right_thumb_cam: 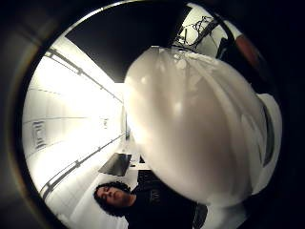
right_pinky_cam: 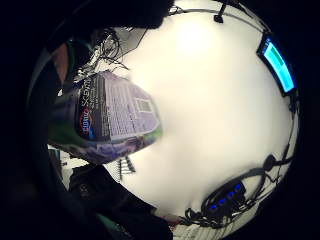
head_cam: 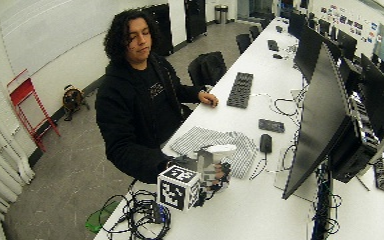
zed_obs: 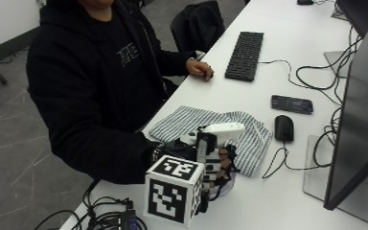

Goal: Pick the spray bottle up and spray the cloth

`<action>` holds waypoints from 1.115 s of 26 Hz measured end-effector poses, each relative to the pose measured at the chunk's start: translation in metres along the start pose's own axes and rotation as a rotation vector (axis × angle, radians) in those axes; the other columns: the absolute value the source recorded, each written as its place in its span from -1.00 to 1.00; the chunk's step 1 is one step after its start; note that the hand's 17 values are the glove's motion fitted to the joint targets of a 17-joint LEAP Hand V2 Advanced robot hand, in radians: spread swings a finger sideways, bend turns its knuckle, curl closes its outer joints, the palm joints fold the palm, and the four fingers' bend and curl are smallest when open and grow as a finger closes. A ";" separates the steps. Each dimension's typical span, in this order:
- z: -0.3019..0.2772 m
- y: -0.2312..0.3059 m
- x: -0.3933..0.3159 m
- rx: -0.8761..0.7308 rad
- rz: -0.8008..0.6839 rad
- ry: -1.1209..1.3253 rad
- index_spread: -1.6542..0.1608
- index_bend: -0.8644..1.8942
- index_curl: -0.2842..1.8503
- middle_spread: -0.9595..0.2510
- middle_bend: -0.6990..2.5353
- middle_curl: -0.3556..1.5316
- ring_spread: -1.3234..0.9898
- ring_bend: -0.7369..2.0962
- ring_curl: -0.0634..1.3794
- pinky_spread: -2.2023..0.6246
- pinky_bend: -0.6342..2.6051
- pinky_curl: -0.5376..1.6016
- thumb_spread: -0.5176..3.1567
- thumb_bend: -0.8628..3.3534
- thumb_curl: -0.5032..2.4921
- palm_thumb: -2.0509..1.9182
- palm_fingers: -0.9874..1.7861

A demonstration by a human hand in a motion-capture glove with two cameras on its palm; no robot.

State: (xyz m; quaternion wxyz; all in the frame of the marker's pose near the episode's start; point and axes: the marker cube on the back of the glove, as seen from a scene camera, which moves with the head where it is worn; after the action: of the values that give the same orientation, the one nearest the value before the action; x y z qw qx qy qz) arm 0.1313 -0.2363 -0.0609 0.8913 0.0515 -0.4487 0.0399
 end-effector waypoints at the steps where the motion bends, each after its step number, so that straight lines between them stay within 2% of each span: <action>1: 0.003 -0.002 0.001 -0.011 -0.008 -0.027 0.44 -0.21 -0.50 0.30 -0.33 -0.21 -0.01 -0.15 -0.44 0.62 -0.50 -0.22 -0.18 -0.58 -0.43 0.41 0.36; 7: 0.018 -0.016 0.005 -0.039 -0.056 -0.157 0.45 -0.18 -0.45 0.26 -0.34 -0.20 -0.04 -0.16 -0.43 0.59 -0.53 -0.25 -0.22 -0.58 -0.39 0.45 0.44; 11: 0.023 -0.036 0.002 0.087 -0.062 -0.178 0.46 -0.19 -0.42 0.22 -0.33 -0.18 -0.06 -0.13 -0.40 0.52 -0.50 -0.24 -0.30 -0.59 -0.36 0.48 0.58; 13: 0.023 -0.047 0.000 0.170 -0.062 -0.173 0.47 -0.23 -0.41 0.21 -0.34 -0.18 -0.05 -0.09 -0.36 0.45 -0.41 -0.20 -0.34 -0.59 -0.34 0.49 0.68; 15: 0.021 -0.040 0.001 0.193 -0.050 -0.159 0.48 -0.23 -0.40 0.21 -0.33 -0.16 -0.06 -0.07 -0.34 0.43 -0.39 -0.18 -0.38 -0.60 -0.33 0.49 0.73; 22: 0.024 -0.026 -0.001 0.199 -0.094 -0.107 0.50 -0.20 -0.36 0.21 -0.27 -0.12 -0.06 -0.02 -0.29 0.36 -0.36 -0.14 -0.43 -0.61 -0.30 0.48 0.77; 29: 0.023 -0.018 -0.014 0.055 -0.135 -0.058 0.51 -0.18 -0.32 0.22 -0.23 -0.08 -0.05 0.01 -0.27 0.34 -0.35 -0.14 -0.46 -0.61 -0.27 0.49 0.75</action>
State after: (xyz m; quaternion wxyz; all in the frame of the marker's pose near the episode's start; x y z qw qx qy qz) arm 0.1064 -0.2575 -0.0593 0.8768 0.1073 -0.4687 -0.0095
